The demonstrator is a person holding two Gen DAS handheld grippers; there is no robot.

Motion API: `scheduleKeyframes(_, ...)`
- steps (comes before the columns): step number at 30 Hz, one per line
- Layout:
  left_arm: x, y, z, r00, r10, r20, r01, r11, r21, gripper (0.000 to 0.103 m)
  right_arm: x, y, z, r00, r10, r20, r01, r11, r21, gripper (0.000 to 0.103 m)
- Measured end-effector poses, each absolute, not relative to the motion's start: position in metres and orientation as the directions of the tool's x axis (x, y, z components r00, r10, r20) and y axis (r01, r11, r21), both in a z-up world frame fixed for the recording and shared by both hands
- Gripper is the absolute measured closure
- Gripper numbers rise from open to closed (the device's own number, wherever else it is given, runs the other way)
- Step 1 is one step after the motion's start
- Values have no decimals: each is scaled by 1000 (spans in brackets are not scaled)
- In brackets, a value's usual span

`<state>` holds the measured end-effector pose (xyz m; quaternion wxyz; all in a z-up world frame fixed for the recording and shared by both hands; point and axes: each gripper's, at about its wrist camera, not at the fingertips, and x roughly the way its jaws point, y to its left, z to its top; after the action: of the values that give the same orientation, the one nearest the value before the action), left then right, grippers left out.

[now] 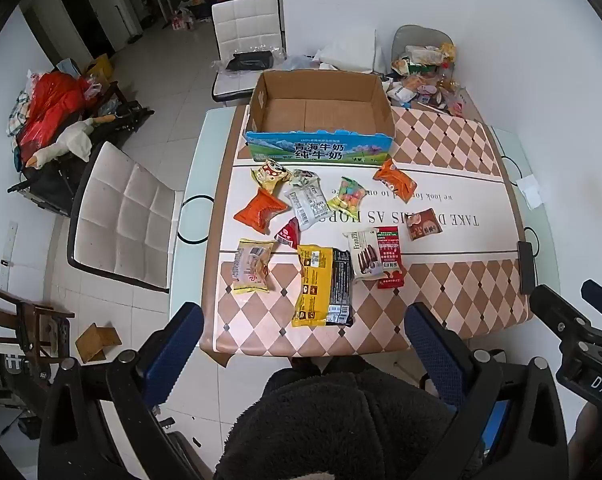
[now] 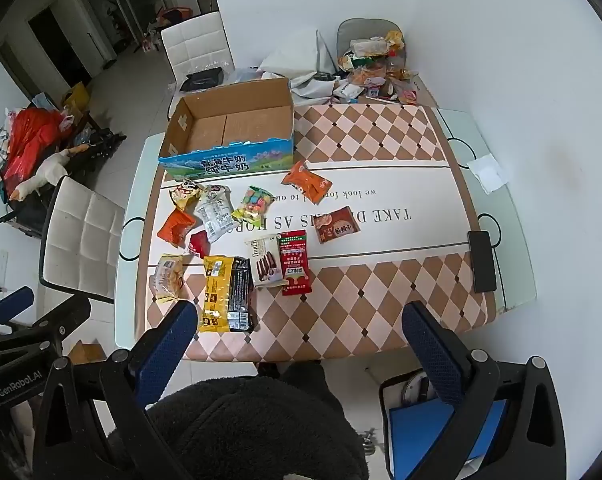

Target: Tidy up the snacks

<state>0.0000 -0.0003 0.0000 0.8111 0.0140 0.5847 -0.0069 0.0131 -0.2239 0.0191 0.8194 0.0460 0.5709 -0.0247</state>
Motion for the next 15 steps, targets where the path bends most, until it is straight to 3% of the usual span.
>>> scheduleKeyframes(15, 1, -1, -2, 316, -3, -949, 30, 1000, 7, 0, 3, -221, 24, 350, 7, -937, 92, 995, 42, 0)
